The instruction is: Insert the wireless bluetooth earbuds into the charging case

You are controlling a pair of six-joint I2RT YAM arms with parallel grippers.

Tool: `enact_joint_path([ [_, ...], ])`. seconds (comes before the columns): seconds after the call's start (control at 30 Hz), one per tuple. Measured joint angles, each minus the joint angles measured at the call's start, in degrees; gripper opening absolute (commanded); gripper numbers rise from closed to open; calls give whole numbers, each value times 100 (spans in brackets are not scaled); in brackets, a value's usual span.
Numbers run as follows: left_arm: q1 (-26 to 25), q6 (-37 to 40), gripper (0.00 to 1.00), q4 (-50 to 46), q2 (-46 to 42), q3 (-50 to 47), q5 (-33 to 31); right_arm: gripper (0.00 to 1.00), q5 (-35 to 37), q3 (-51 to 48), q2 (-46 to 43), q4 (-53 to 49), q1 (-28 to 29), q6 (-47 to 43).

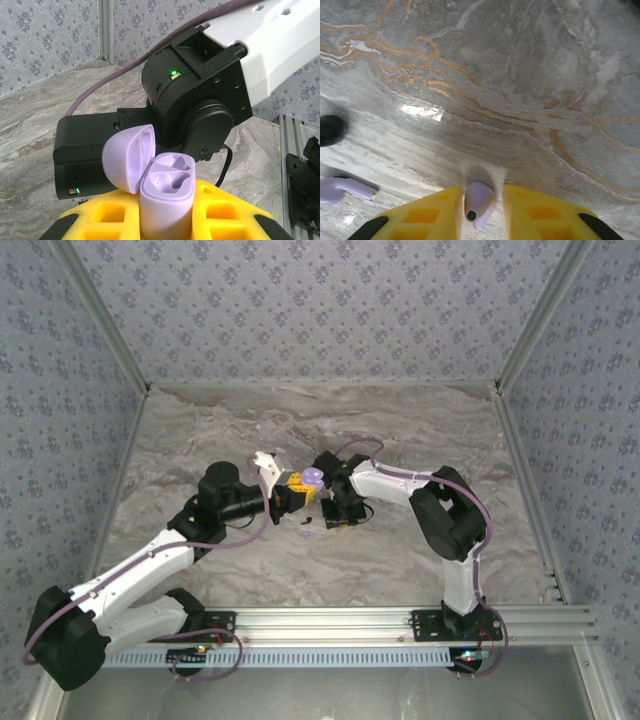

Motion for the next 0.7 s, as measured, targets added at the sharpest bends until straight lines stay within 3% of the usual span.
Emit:
enact_joint_path([
  [0.2,-2,0,9,-2,0,0,0,17,48,44,4,-61,7,-251],
  [0.47,0,0,9,-2,-2,-2,0,17,66,59,4,-166,-219,-1714],
  [0.7,-2,0,9,-4,-70,-76,-24,27,184,118,52,-448,-525,-2745],
])
